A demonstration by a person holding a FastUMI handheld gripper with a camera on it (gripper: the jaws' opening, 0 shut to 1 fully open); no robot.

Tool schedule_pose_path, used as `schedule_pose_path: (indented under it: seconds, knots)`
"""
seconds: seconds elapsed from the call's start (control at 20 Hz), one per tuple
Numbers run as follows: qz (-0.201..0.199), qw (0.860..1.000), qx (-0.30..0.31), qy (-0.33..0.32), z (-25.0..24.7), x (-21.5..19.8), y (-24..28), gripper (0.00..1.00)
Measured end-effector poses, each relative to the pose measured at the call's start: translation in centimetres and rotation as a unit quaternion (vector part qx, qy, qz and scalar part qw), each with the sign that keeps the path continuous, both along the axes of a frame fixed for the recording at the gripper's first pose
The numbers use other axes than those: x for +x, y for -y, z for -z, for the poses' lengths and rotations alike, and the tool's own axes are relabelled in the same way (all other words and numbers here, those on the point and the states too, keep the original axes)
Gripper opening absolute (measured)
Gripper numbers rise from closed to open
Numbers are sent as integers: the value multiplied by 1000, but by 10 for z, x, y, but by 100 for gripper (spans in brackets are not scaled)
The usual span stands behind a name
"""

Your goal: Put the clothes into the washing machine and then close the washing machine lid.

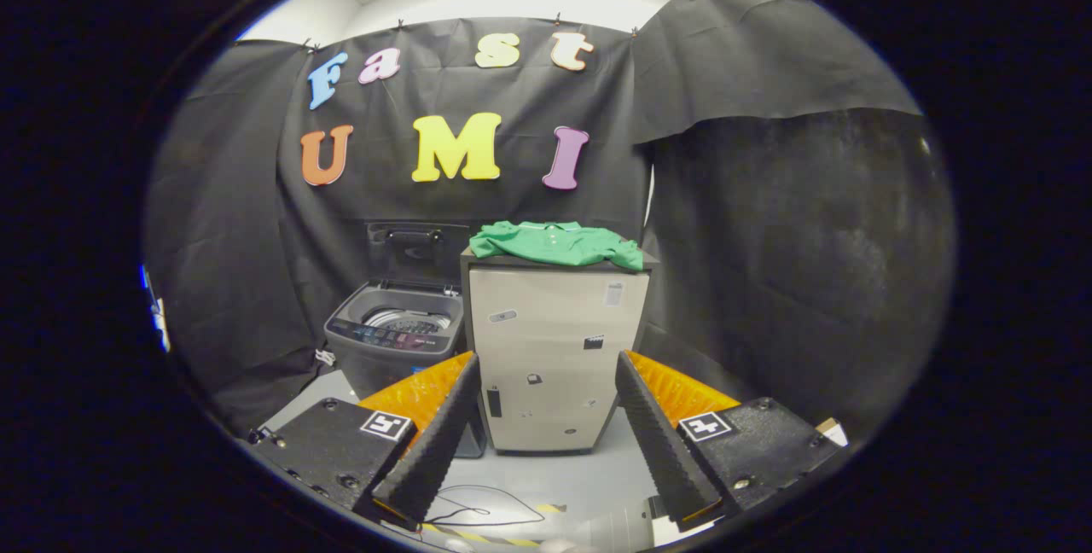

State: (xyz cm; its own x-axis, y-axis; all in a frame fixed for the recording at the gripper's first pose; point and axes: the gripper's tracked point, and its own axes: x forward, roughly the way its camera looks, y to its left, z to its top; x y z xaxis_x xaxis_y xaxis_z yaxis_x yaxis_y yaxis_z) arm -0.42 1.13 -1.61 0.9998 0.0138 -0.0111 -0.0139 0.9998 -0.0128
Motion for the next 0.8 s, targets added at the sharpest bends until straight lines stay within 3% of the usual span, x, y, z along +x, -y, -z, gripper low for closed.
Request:
schedule_pose_path:
  seconds: [0.45, 0.8]
  knots:
    - [15, 1000, 8, -7, -3, 0, -5, 99]
    - [35, 999, 2, -7, -54, 19, 1, 99]
